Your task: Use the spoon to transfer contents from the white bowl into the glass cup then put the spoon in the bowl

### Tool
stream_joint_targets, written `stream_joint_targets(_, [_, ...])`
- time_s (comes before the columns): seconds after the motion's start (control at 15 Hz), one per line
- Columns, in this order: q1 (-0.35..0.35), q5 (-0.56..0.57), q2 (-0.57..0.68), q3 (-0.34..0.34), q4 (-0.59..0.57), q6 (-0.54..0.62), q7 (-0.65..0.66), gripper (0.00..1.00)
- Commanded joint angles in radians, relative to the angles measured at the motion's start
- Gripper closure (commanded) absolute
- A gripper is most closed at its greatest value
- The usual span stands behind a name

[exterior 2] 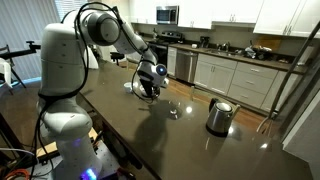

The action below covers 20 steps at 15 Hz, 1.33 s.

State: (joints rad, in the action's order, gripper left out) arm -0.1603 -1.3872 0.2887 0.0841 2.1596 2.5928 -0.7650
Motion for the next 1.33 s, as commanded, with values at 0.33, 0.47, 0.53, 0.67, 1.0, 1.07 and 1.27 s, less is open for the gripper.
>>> stream_joint_targets(0.33, [0.036, -0.095, 0.032, 0.025, -0.022, -0.055, -0.042, 0.0])
stream_joint_targets(0.47, [0.035, -0.143, 0.037, 0.024, -0.025, -0.077, -0.06, 0.0])
stream_joint_targets(0.53, [0.022, -0.067, 0.03, 0.012, -0.025, -0.077, -0.075, 0.0])
stream_joint_targets(0.67, [0.016, 0.048, 0.02, 0.0, -0.024, -0.084, -0.066, 0.0])
stream_joint_targets(1.0, [0.029, -0.001, 0.034, 0.02, -0.045, -0.069, -0.066, 0.0])
stream_joint_targets(1.07, [0.028, -0.013, 0.032, 0.022, -0.044, -0.066, -0.064, 0.0])
stream_joint_targets(1.27, [0.029, -0.064, 0.029, 0.025, -0.04, -0.061, -0.066, 0.0])
